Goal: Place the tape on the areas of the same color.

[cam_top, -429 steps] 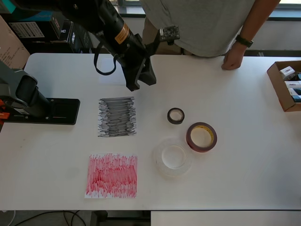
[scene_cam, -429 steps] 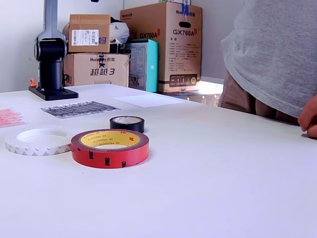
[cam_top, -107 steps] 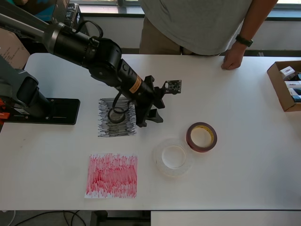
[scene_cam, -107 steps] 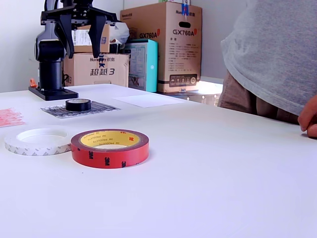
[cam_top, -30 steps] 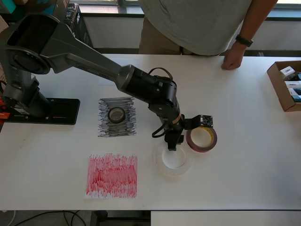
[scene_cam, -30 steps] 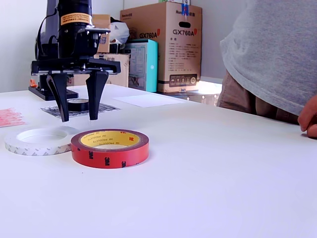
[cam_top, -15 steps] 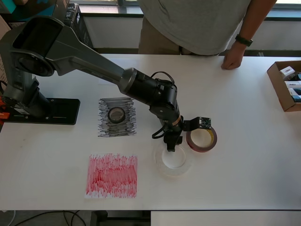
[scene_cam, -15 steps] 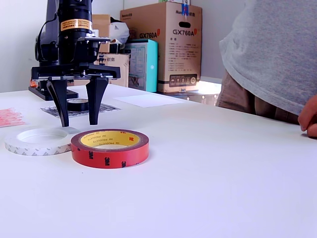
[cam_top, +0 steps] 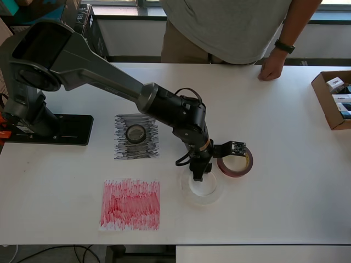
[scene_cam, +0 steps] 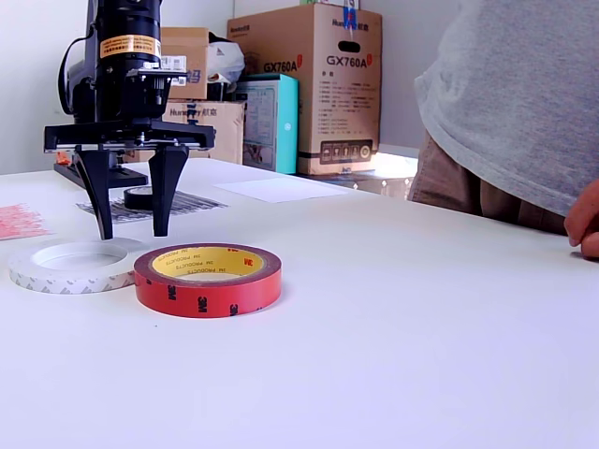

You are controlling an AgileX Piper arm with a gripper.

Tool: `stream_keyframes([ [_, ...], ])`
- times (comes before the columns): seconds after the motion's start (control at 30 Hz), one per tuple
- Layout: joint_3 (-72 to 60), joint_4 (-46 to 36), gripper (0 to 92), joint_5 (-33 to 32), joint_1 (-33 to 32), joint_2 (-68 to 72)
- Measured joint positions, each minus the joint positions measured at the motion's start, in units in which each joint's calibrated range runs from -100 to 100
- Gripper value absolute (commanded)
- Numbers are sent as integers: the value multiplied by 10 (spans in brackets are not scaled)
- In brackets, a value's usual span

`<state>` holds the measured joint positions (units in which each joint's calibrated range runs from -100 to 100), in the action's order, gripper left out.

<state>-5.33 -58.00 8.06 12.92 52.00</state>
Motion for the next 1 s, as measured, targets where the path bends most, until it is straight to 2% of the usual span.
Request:
stream_keyframes([
  [1.0,-11,1,558,0,-7,21],
])
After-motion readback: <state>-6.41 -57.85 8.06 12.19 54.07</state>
